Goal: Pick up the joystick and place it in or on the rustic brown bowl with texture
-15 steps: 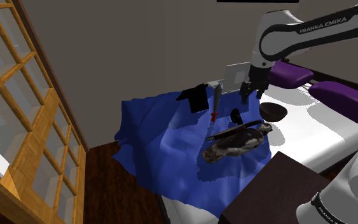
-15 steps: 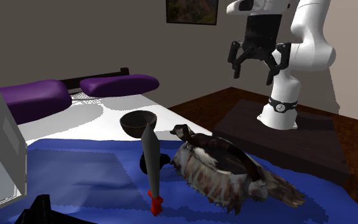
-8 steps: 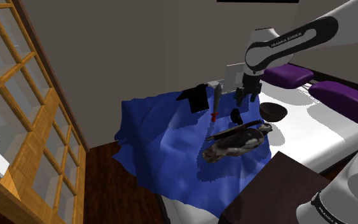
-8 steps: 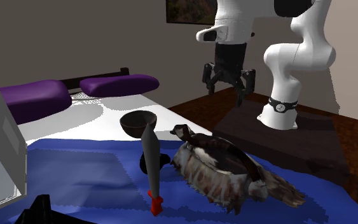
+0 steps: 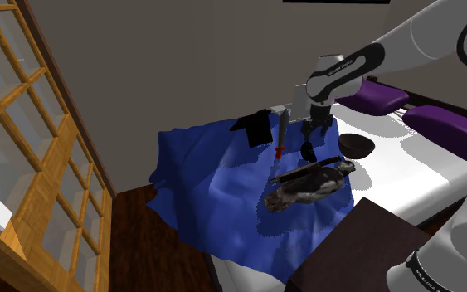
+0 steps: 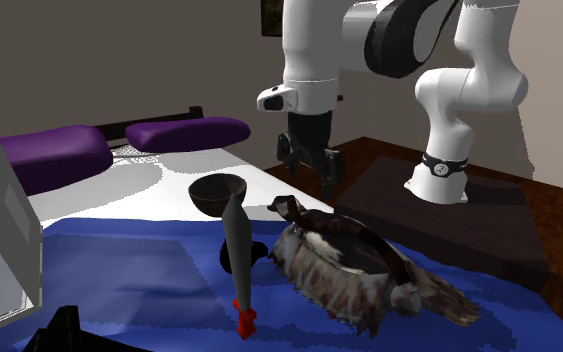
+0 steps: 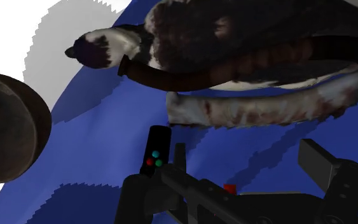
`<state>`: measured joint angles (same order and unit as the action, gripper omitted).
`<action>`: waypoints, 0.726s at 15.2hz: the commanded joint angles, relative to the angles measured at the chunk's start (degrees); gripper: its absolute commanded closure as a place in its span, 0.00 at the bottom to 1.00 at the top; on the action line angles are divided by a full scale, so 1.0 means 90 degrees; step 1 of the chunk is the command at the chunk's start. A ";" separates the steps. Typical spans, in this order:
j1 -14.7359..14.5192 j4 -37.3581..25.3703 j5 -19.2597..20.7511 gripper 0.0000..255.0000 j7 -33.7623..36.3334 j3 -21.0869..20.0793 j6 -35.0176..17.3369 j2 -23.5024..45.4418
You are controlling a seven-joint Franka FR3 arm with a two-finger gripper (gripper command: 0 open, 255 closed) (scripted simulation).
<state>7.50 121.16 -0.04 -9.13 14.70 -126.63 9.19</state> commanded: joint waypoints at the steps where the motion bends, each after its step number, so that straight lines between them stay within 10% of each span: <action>1: 0.0100 -0.0432 -0.0132 0.00 -0.0160 0.0026 -0.0048 0.0523; 11: 0.0802 -0.2825 -0.0626 0.00 -0.0725 -0.0032 0.0030 0.3019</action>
<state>13.78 98.52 -5.29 -14.98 14.47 -126.81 33.87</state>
